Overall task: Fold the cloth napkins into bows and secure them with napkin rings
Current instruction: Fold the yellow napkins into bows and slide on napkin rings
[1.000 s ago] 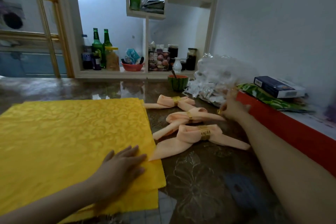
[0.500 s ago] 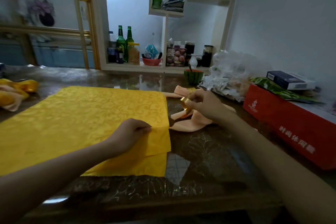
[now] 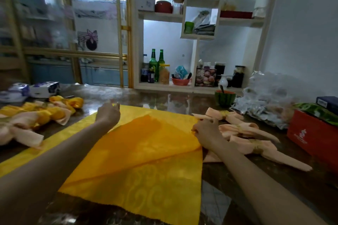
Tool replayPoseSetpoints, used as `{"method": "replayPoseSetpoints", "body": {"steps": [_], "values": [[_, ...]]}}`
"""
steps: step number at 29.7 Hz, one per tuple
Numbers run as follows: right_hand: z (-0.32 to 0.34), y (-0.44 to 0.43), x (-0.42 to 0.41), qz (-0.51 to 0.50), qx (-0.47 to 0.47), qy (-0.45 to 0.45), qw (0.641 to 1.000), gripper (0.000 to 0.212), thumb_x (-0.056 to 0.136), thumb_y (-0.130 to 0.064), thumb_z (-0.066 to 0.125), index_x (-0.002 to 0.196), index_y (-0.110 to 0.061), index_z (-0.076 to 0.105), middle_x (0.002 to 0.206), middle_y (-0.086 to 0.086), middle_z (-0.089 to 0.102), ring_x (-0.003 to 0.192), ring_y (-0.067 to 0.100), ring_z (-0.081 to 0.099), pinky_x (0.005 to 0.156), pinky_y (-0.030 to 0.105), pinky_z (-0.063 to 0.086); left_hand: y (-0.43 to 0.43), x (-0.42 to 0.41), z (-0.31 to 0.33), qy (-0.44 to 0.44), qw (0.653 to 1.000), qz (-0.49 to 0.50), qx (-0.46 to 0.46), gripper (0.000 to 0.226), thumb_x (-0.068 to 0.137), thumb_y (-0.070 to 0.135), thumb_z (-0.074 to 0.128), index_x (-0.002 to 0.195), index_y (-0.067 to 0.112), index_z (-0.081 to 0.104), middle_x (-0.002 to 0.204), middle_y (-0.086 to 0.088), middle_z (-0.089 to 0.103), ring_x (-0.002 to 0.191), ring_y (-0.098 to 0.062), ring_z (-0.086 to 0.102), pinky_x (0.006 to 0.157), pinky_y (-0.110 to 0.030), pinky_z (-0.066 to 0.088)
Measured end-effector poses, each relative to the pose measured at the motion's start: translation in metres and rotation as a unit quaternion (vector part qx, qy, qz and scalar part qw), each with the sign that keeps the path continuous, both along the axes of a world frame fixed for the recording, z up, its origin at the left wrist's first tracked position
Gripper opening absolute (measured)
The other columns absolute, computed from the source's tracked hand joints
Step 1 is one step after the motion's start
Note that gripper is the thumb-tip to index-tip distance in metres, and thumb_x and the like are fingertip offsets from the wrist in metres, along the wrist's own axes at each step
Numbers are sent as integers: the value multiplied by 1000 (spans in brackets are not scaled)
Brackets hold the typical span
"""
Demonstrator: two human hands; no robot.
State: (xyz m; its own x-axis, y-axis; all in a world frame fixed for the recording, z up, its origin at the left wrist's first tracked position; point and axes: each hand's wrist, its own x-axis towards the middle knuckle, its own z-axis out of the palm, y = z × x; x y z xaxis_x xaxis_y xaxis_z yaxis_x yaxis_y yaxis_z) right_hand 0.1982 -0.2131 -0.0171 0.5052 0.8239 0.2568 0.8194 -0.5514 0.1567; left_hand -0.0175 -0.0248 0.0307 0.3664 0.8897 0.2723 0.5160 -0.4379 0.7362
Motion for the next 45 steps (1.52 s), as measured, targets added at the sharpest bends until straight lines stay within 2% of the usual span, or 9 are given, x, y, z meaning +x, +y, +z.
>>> {"method": "replayPoseSetpoints", "body": {"steps": [4, 8, 13, 20, 24, 29, 33, 40, 45], "values": [[-6, 10, 12, -35, 0, -23, 999, 28, 98, -19, 42, 113, -22, 64, 119, 1, 59, 119, 23, 43, 100, 43, 27, -35, -1, -31, 103, 951, -137, 258, 43, 97, 38, 41, 132, 15, 47, 135, -11, 49, 121, -27, 47, 96, -38, 38], [-13, 12, 22, -53, 21, 20, 998, 31, 97, -14, 39, 120, -21, 59, 131, 3, 51, 126, 23, 36, 105, 42, 22, -78, -3, -74, 373, 849, -315, 203, 58, 96, 51, 36, 146, 24, 27, 154, 2, 24, 140, -17, 26, 112, -36, 26], [-6, 10, -8, 34, 176, 90, 980, 41, 92, -9, 48, 132, -17, 51, 138, 5, 47, 126, 22, 41, 103, 32, 31, -61, -11, -61, 336, 870, -305, 195, 38, 98, 11, 36, 133, 18, 48, 137, -2, 49, 125, -20, 46, 99, -32, 40], [-10, 14, -44, 86, 43, 300, 949, 48, 95, -49, 43, 129, -16, 52, 126, 2, 56, 112, 17, 52, 92, 32, 44, -52, -46, -22, 348, 852, -390, 10, 31, 99, 27, 43, 73, 20, 58, 73, 4, 58, 66, -9, 50, 65, -22, 36], [-17, 15, -37, 98, 19, 265, 959, 37, 96, -39, 48, 128, -21, 54, 130, 3, 53, 116, 18, 49, 98, 35, 41, -45, -65, -5, 408, 808, -386, -181, 39, 94, 45, 39, 123, 25, 57, 123, 14, 58, 115, -2, 53, 96, -22, 42], [-26, 16, -15, 15, -35, 166, 985, 42, 100, -40, 33, 135, -20, 45, 139, 5, 46, 129, 23, 40, 108, 46, 27, -55, -52, -47, 542, 782, -306, 18, 79, 87, 65, 14, 149, 15, 20, 155, -10, 17, 143, -26, 15, 116, -42, 15], [-26, 13, 7, 36, -12, 60, 997, 38, 102, -31, 29, 126, -15, 55, 131, 5, 54, 120, 20, 46, 101, 37, 34, -53, -46, -61, 524, 812, -256, -7, 81, 90, 65, 20, 149, 19, -11, 156, -4, -19, 145, -25, -11, 114, -51, 1], [1, 36, -27, 137, 145, 264, 944, 29, 97, -22, 50, 123, -13, 58, 129, 3, 56, 115, 14, 51, 93, 24, 39, 17, -29, -70, 502, 838, -213, 6, 75, 91, 64, 19, 149, 25, -9, 156, 1, -17, 145, -22, -11, 115, -48, -2], [1, 38, -78, 241, 2, 312, 919, 47, 90, -43, 56, 133, -26, 47, 139, -9, 45, 126, 7, 41, 97, 19, 33, 74, -9, -74, 444, 873, -186, 82, 65, 95, 56, 24, 150, 27, 3, 159, 5, 0, 146, -17, -2, 115, -45, -1]]}}
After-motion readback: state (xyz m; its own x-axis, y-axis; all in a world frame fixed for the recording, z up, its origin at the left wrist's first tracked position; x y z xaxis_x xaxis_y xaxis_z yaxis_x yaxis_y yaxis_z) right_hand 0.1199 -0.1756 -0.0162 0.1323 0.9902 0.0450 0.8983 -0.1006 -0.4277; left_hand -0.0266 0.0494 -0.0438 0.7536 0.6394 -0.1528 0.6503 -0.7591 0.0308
